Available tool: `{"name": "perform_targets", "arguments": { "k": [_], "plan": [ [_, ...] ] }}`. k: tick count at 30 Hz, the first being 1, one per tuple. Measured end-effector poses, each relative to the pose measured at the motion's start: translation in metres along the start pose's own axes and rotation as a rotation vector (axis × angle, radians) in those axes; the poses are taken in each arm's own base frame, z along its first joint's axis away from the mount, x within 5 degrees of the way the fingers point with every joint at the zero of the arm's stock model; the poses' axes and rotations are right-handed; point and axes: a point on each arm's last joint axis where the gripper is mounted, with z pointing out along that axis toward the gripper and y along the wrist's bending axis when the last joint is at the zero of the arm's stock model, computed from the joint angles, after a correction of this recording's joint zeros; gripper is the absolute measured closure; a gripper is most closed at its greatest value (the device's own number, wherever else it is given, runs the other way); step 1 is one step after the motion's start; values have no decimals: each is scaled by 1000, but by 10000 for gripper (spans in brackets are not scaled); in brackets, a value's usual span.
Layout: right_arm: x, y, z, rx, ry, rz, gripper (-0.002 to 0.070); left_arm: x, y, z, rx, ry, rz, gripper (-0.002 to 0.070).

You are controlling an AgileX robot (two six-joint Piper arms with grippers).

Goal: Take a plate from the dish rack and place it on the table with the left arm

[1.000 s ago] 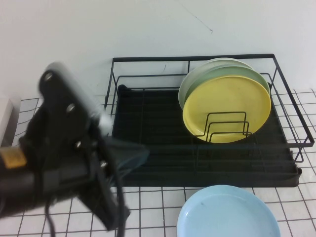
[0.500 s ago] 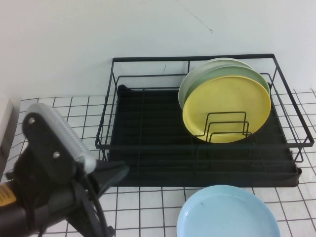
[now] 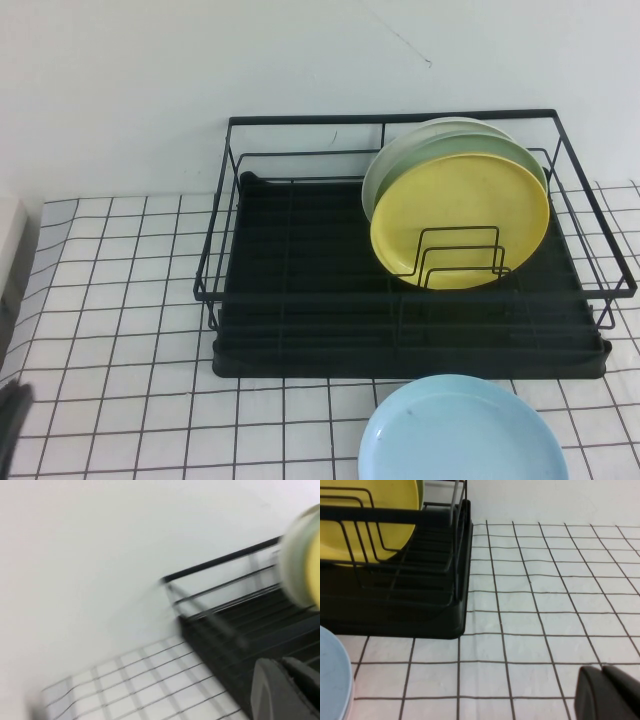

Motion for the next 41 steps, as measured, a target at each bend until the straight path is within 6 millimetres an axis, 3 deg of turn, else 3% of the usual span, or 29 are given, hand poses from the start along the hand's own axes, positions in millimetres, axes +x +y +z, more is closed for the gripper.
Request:
{"name": "perform_targets", "arguments": {
  "k": [5, 13, 23, 41],
  "plan": [
    [0, 0, 0, 0, 0, 0, 678, 23, 9, -17, -179, -5, -47, 676],
    [0, 0, 0, 0, 0, 0, 678, 34, 15, -31, -368, 33, -107, 676],
    [0, 0, 0, 0, 0, 0, 678, 57, 7, -34, -323, 296, -164, 676],
    [0, 0, 0, 0, 0, 0, 678, 58, 7, -34, -321, 307, -160, 676]
  ]
}}
